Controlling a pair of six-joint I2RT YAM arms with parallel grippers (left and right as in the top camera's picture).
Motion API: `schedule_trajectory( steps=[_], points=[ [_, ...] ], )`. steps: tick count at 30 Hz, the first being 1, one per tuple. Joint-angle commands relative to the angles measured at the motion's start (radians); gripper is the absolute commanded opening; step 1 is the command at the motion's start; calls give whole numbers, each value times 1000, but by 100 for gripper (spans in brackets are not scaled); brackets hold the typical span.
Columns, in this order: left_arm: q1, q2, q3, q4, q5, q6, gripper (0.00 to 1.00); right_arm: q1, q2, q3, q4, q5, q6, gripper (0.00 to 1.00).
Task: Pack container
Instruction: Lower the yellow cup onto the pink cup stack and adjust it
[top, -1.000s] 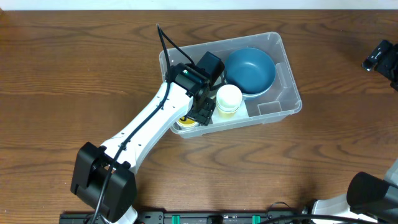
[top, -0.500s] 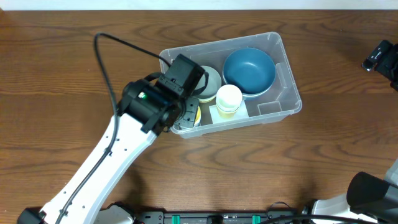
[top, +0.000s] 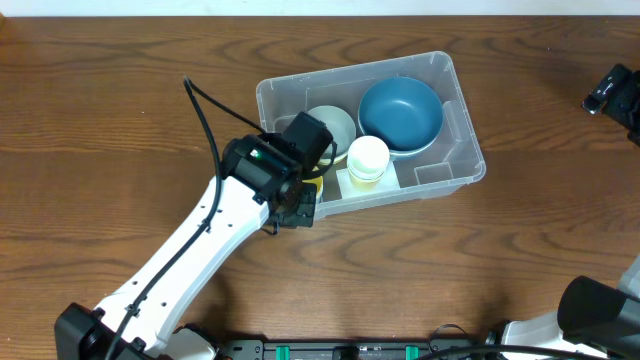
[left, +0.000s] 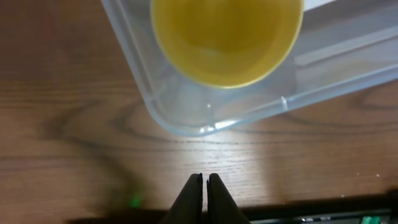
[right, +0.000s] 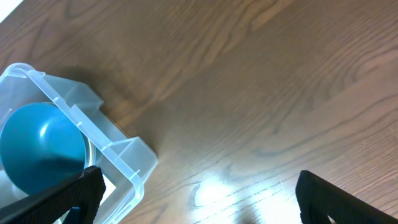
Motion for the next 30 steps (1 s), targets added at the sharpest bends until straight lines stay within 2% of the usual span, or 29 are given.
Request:
schedule_trajectory(
  steps=[1, 15, 30],
  points=[
    [-2, 0, -7, -4, 62, -25, 6, 0, -2, 2, 0, -4, -8, 99],
    [-58, 0, -139, 128, 58, -87, 6, 0, -2, 2, -1, -4, -8, 99],
    [-58, 4, -214, 262, -129, -116, 6, 0, -2, 2, 0, -4, -8, 99]
  ],
)
